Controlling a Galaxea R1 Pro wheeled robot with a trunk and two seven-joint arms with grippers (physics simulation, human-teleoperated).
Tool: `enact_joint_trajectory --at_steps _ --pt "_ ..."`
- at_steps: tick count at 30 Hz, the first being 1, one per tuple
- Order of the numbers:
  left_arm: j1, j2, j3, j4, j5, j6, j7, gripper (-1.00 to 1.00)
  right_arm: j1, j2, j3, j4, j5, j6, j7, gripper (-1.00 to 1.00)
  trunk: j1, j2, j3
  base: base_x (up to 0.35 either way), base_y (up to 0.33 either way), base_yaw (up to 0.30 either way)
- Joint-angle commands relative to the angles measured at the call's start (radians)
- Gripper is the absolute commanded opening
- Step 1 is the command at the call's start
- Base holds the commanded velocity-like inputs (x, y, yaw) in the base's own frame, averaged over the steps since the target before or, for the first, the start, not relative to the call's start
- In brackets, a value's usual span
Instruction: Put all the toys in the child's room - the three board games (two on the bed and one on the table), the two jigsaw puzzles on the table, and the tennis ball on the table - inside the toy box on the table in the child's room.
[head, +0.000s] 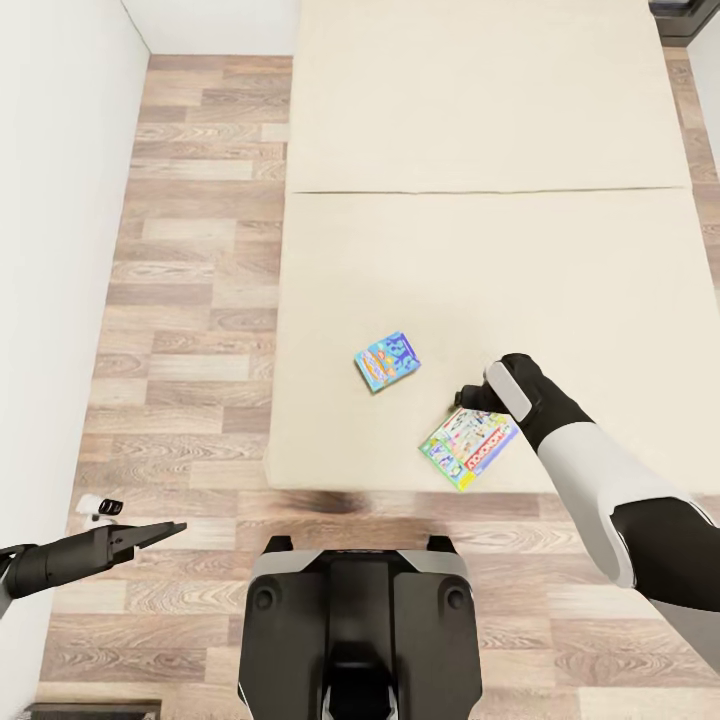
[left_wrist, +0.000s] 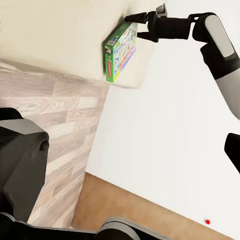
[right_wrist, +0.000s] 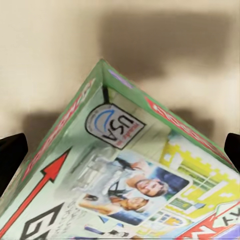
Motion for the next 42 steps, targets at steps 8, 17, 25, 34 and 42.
enact_joint_trajectory --at_steps 8,17,25,34,42 --pt "0.000 0.000 0.000 0.000 0.000 0.011 -0.004 1.00 0.000 0.000 0.009 0.005 -0.010 0.006 -0.007 1.00 0.001 -0.001 -0.001 -0.099 0.000 0.000" --pt "0.000 0.000 0.000 0.000 0.000 0.011 -0.004 1.00 0.000 0.003 0.009 0.005 -0.010 0.006 -0.007 1.00 0.001 -0.001 -0.001 -0.088 0.000 0.000" --pt "0.000 0.000 0.000 0.000 0.000 0.011 -0.004 1.00 0.000 0.003 0.009 0.005 -0.010 0.006 -0.007 1.00 0.001 -0.001 -0.001 -0.118 0.000 0.000" --pt "0.000 0.000 0.000 0.000 0.000 0.011 -0.004 1.00 0.000 0.003 0.009 0.005 -0.010 0.006 -0.007 1.00 0.001 -0.001 -0.001 -0.018 0.000 0.000" --pt "0.000 0.000 0.000 0.000 0.000 0.011 -0.004 1.00 0.000 0.003 0.009 0.005 -0.010 0.006 -0.007 1.00 0.001 -0.001 -0.001 -0.001 0.000 0.000"
